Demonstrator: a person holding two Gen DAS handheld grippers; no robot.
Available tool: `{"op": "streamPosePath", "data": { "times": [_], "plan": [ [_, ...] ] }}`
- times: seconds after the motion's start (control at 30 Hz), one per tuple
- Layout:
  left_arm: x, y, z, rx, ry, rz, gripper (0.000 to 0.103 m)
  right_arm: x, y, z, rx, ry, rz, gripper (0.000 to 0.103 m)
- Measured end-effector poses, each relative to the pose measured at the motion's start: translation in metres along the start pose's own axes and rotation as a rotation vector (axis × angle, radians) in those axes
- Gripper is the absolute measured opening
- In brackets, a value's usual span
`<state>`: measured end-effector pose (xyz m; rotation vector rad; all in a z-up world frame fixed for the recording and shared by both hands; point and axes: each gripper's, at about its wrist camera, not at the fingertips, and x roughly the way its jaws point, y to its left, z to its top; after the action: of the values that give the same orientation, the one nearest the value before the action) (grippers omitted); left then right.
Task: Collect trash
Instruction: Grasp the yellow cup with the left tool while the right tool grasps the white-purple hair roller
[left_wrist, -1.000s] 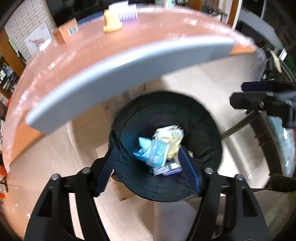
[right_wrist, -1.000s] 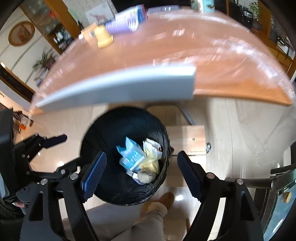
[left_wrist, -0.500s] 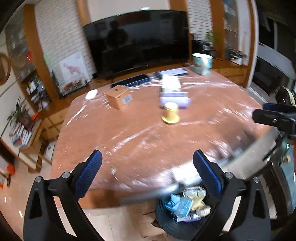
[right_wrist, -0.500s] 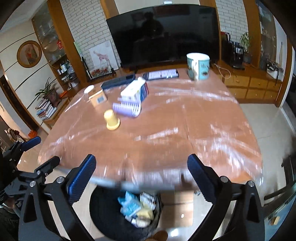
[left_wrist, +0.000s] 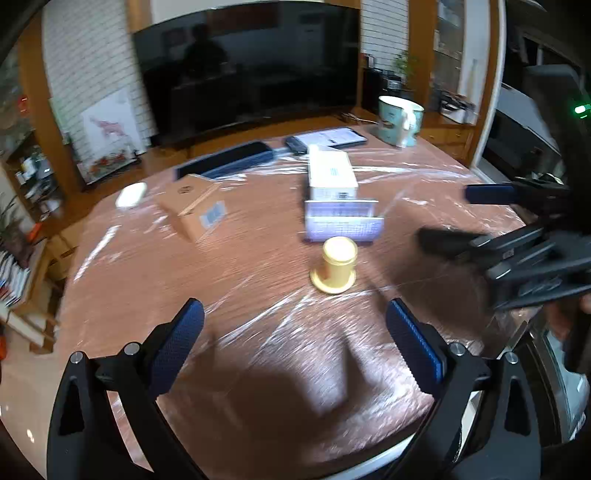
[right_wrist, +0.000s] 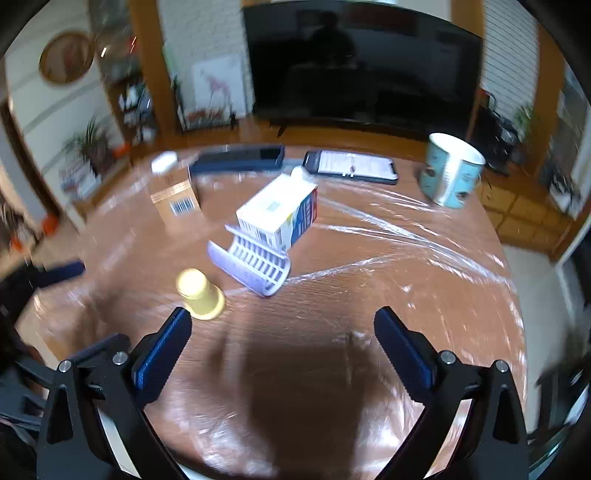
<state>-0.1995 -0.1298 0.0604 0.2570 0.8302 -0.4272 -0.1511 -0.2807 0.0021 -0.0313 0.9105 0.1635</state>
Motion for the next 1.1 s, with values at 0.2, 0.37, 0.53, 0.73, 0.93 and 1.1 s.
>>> {"op": "streamPosePath", "data": {
  "times": [0.2,0.37,0.53,0.73,0.93,1.1],
  "plan": [
    [0.027,-0.009,0.012,0.034,0.013,-0.046,0.096,0.027,-0.007,0.006,-0.007,0.050,0.040,0.084],
    [0.052,-0.009,0.019,0.046,0.056,-0.083,0.077,0.045,-0.006,0.013,-0.033,0.072,0.079,0.081],
    [0.065,0.000,0.023,0.035,0.074,-0.118,0.064,0.061,-0.005,0.024,-0.045,0.085,0.133,0.081],
    [0.077,0.011,0.027,0.016,0.106,-0.169,0.045,0.077,0.003,0.034,-0.069,0.103,0.175,0.067],
    [0.080,0.019,0.030,0.012,0.113,-0.190,0.037,0.078,0.008,0.036,-0.068,0.097,0.223,0.050],
    [0.078,0.030,0.030,-0.035,0.114,-0.181,0.036,0.071,0.009,0.033,-0.037,0.082,0.256,0.048]
  ]
}}
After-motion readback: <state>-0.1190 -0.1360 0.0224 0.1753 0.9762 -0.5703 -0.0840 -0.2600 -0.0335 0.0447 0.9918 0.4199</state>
